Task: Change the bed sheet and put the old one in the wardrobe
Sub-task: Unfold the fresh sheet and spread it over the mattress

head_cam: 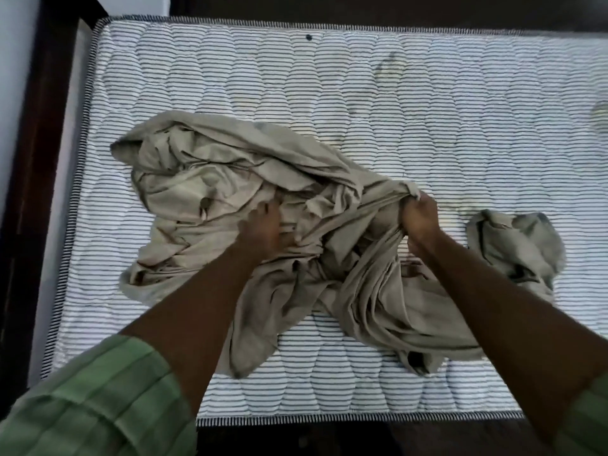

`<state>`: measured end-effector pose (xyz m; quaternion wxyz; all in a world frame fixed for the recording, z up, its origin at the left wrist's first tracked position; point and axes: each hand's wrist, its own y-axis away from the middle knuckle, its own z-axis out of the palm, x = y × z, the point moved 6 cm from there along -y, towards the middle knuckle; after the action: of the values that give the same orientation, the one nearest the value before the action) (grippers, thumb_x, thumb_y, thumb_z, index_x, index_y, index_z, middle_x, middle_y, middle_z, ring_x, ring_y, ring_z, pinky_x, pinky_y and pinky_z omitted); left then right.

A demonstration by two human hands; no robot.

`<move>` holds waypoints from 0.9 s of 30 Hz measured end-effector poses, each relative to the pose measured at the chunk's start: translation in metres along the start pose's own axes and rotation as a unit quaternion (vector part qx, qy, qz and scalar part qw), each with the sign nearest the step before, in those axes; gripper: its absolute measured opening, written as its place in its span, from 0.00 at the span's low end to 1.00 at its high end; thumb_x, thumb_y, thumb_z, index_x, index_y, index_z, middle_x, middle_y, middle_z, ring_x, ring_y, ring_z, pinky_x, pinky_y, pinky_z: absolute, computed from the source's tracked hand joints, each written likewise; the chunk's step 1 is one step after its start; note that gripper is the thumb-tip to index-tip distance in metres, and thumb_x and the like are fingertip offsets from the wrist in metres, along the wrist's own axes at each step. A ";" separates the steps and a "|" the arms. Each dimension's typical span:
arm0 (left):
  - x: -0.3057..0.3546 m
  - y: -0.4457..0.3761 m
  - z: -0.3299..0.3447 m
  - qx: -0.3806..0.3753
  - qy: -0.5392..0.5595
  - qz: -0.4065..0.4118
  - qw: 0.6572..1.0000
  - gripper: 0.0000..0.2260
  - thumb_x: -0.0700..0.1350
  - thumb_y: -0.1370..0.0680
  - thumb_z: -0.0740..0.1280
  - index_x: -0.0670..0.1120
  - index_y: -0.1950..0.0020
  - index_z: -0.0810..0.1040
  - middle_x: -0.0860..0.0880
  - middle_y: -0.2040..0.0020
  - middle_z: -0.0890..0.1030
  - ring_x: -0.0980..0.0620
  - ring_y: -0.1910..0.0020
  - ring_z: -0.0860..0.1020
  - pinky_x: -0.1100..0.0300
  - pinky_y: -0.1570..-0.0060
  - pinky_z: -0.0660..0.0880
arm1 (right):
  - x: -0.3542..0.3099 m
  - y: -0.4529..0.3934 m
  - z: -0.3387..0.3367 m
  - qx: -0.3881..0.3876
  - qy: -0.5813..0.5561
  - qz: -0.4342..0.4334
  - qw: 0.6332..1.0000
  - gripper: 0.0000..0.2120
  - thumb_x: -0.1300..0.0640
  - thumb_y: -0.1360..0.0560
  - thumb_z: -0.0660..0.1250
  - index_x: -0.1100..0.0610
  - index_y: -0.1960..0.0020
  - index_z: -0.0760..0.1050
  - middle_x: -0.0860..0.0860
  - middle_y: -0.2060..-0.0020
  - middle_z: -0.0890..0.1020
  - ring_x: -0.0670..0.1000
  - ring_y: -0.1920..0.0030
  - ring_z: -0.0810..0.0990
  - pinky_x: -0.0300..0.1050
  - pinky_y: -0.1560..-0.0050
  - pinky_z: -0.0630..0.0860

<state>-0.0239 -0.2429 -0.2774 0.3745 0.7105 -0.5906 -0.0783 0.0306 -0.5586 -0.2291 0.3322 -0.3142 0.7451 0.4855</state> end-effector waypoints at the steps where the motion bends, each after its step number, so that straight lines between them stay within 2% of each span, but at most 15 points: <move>1: -0.003 0.000 0.003 -0.005 -0.029 0.014 0.999 0.45 0.63 0.26 0.74 0.47 0.19 0.54 0.37 0.29 0.70 0.35 0.31 0.72 0.39 0.37 0.73 | 0.003 -0.008 -0.004 0.001 -0.030 0.043 0.999 0.09 0.59 0.19 0.63 0.59 0.50 0.82 0.50 0.60 0.85 0.47 0.59 0.85 0.41 0.64 0.81; 3: -0.010 0.002 0.004 -0.022 -0.049 0.042 0.998 0.38 0.55 0.24 0.74 0.48 0.21 0.58 0.37 0.35 0.77 0.34 0.38 0.78 0.44 0.43 0.77 | 0.011 -0.024 -0.010 -0.017 -0.083 0.135 0.987 0.12 0.53 0.21 0.67 0.61 0.46 0.80 0.55 0.56 0.87 0.55 0.56 0.87 0.47 0.60 0.85; 4: -0.014 0.004 0.002 -0.019 -0.066 0.048 0.996 0.36 0.51 0.24 0.73 0.49 0.21 0.58 0.37 0.37 0.79 0.35 0.40 0.79 0.45 0.45 0.78 | 0.014 -0.031 -0.011 -0.034 -0.096 0.167 0.981 0.17 0.50 0.24 0.69 0.62 0.42 0.80 0.58 0.51 0.86 0.58 0.53 0.87 0.54 0.56 0.85; 6: -0.023 0.009 -0.012 0.025 -0.126 0.047 0.991 0.32 0.48 0.24 0.69 0.51 0.21 0.61 0.37 0.39 0.79 0.35 0.41 0.80 0.46 0.46 0.78 | 0.017 -0.046 -0.017 -0.036 -0.075 0.192 0.978 0.24 0.47 0.27 0.71 0.63 0.39 0.78 0.60 0.46 0.85 0.61 0.50 0.86 0.57 0.51 0.83; 9: -0.062 0.013 -0.046 0.068 -0.245 -0.038 0.966 0.19 0.44 0.18 0.64 0.45 0.27 0.72 0.38 0.39 0.80 0.36 0.40 0.80 0.46 0.45 0.77 | 0.003 -0.060 -0.054 0.029 0.025 0.145 0.989 0.22 0.48 0.28 0.70 0.64 0.42 0.77 0.57 0.51 0.84 0.59 0.50 0.85 0.51 0.53 0.80; 11: -0.089 0.022 -0.064 0.046 -0.312 -0.103 0.943 0.11 0.44 0.18 0.66 0.45 0.36 0.79 0.41 0.41 0.82 0.39 0.40 0.81 0.49 0.47 0.79 | -0.003 -0.069 -0.083 0.076 0.099 0.123 0.985 0.26 0.48 0.28 0.68 0.64 0.37 0.78 0.61 0.44 0.84 0.63 0.42 0.83 0.51 0.50 0.79; 13: -0.097 0.030 -0.075 0.074 -0.305 -0.130 0.940 0.04 0.45 0.20 0.68 0.46 0.48 0.81 0.43 0.50 0.83 0.40 0.47 0.83 0.54 0.54 0.78 | -0.006 -0.066 -0.104 0.157 0.215 0.108 0.958 0.26 0.49 0.23 0.64 0.64 0.32 0.74 0.63 0.36 0.80 0.64 0.35 0.79 0.52 0.42 0.76; 14: -0.091 0.032 -0.078 0.097 -0.281 -0.135 0.945 0.04 0.46 0.21 0.69 0.46 0.50 0.80 0.42 0.52 0.82 0.40 0.49 0.82 0.54 0.54 0.76 | -0.011 -0.057 -0.104 0.198 0.273 0.080 0.938 0.26 0.49 0.24 0.63 0.63 0.31 0.72 0.63 0.35 0.78 0.64 0.33 0.76 0.55 0.38 0.74; 16: -0.062 0.030 -0.074 0.141 -0.262 -0.113 0.948 0.18 0.51 0.26 0.73 0.45 0.40 0.77 0.39 0.43 0.79 0.37 0.42 0.78 0.49 0.46 0.73 | -0.029 -0.027 -0.083 0.235 0.374 -0.041 0.896 0.23 0.51 0.28 0.62 0.59 0.36 0.72 0.60 0.37 0.75 0.63 0.34 0.73 0.59 0.37 0.70; 17: -0.040 0.030 -0.070 0.167 -0.246 -0.082 0.951 0.24 0.51 0.29 0.74 0.45 0.36 0.75 0.38 0.40 0.78 0.36 0.40 0.76 0.46 0.42 0.71 | -0.034 -0.012 -0.065 0.225 0.397 -0.129 0.881 0.20 0.52 0.30 0.62 0.57 0.40 0.73 0.58 0.40 0.76 0.61 0.37 0.74 0.58 0.41 0.70; 19: 0.008 0.027 -0.060 0.204 -0.193 -0.002 0.960 0.28 0.48 0.32 0.74 0.46 0.33 0.74 0.40 0.38 0.77 0.37 0.39 0.75 0.44 0.38 0.66 | -0.024 0.020 -0.017 0.115 0.372 -0.244 0.888 0.13 0.53 0.30 0.61 0.57 0.49 0.75 0.56 0.51 0.79 0.59 0.48 0.77 0.55 0.49 0.72; 21: 0.044 0.022 -0.047 0.183 -0.156 0.056 0.969 0.28 0.46 0.30 0.73 0.49 0.31 0.74 0.44 0.34 0.76 0.39 0.35 0.74 0.45 0.35 0.65 | 0.005 0.053 0.030 -0.046 0.370 -0.247 0.894 0.08 0.52 0.26 0.66 0.55 0.49 0.77 0.54 0.55 0.82 0.58 0.53 0.80 0.51 0.53 0.76; 23: 0.053 0.014 -0.037 0.147 -0.112 0.067 0.981 0.26 0.43 0.28 0.71 0.49 0.30 0.73 0.45 0.34 0.76 0.39 0.36 0.76 0.45 0.36 0.72 | 0.035 0.072 0.060 -0.152 0.465 -0.248 0.836 0.18 0.48 0.27 0.69 0.54 0.39 0.75 0.55 0.47 0.82 0.59 0.45 0.80 0.53 0.45 0.76; 25: 0.045 0.006 -0.038 0.129 -0.102 0.054 0.985 0.25 0.39 0.27 0.70 0.49 0.30 0.74 0.42 0.35 0.77 0.37 0.37 0.77 0.45 0.40 0.76 | 0.057 0.070 0.060 -0.186 0.550 -0.237 0.779 0.25 0.48 0.26 0.69 0.54 0.32 0.71 0.56 0.40 0.80 0.61 0.37 0.77 0.54 0.39 0.71; 27: 0.028 0.003 -0.047 0.129 -0.120 0.023 0.984 0.20 0.38 0.23 0.66 0.48 0.30 0.77 0.38 0.40 0.81 0.35 0.41 0.79 0.45 0.44 0.76 | 0.070 0.055 0.036 -0.179 0.576 -0.206 0.770 0.21 0.45 0.21 0.65 0.51 0.31 0.70 0.56 0.40 0.81 0.62 0.39 0.79 0.52 0.44 0.72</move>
<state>0.0075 -0.2470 -0.2329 0.2080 0.7245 -0.6526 -0.0775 -0.0472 -0.5174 -0.2678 -0.1296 -0.7351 0.6136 0.2575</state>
